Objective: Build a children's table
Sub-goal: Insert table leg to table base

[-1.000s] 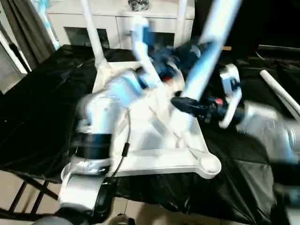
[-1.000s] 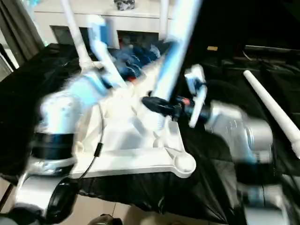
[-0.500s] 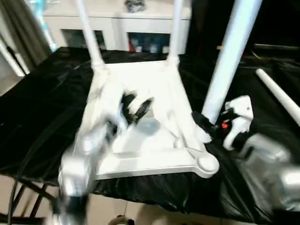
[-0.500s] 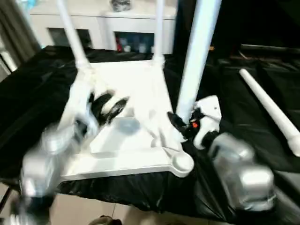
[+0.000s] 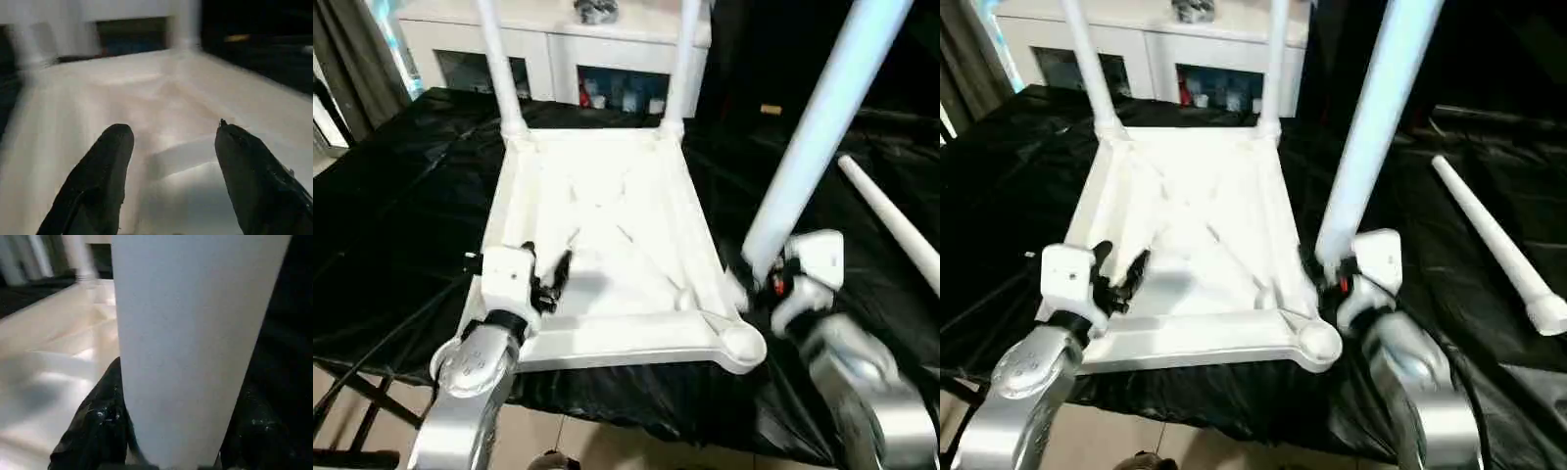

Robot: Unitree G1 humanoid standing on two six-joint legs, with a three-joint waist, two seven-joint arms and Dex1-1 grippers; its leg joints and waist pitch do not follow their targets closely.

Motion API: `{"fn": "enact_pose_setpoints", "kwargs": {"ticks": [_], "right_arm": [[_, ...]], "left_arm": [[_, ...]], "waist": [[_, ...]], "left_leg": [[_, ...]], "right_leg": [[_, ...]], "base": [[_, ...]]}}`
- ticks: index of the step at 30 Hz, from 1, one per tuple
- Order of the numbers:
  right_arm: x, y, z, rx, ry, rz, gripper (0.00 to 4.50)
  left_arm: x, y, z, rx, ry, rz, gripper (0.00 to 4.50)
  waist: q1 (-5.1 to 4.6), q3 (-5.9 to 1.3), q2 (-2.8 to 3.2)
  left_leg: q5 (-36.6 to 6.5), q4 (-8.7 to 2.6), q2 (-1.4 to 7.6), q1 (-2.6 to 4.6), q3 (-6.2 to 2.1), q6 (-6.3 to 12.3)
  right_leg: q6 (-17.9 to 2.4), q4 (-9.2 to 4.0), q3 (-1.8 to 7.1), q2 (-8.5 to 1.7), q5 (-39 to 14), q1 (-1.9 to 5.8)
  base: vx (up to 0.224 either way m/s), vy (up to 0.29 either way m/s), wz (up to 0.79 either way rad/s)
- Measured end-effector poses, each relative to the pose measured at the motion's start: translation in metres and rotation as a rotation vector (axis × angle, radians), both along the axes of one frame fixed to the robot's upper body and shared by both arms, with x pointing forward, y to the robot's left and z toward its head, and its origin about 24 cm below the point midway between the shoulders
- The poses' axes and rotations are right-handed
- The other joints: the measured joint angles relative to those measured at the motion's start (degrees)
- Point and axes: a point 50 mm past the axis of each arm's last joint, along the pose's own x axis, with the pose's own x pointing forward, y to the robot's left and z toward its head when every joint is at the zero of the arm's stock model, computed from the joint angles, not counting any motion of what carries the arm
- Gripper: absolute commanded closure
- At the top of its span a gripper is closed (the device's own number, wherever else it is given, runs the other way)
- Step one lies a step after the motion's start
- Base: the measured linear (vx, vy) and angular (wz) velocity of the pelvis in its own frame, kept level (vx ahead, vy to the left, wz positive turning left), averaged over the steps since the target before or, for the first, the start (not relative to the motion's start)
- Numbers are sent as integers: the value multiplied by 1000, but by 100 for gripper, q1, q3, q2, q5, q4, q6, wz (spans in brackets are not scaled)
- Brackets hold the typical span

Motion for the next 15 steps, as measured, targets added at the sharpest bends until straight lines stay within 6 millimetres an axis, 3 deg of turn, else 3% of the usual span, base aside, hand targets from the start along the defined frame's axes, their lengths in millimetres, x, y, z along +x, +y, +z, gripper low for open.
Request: {"fn": "enact_pose_setpoints", "kwargs": {"ticks": [4,7,9,15], "right_arm": [[1,-2,4,7,9,121,259],[3,-15,7,-5,29,152,259],[4,-24,10,-25,21,143,259],[14,-43,24,-97,-10,121,259]], "left_arm": [[1,-34,4,-23,12,-390,144],[-2,-53,-5,52,94,-628,144],[-7,-59,-15,75,155,-703,144],[-4,-76,-26,168,214,-806,144]], "waist": [[5,1,14],[-11,-14,118],[-43,-36,180],[-117,-43,223]], "left_leg": [[0,0,-9,7,11,1],[0,0,-11,21,13,1],[0,-5,-13,35,24,0],[1,-17,-10,59,17,-1]], "right_leg": [[0,-4,19,-2,0,4],[-1,-2,25,-2,2,6],[13,7,41,-2,20,4],[15,57,32,-1,22,-13]], "base": [[0,0,0],[0,0,0],[0,0,0],[0,0,0]]}}
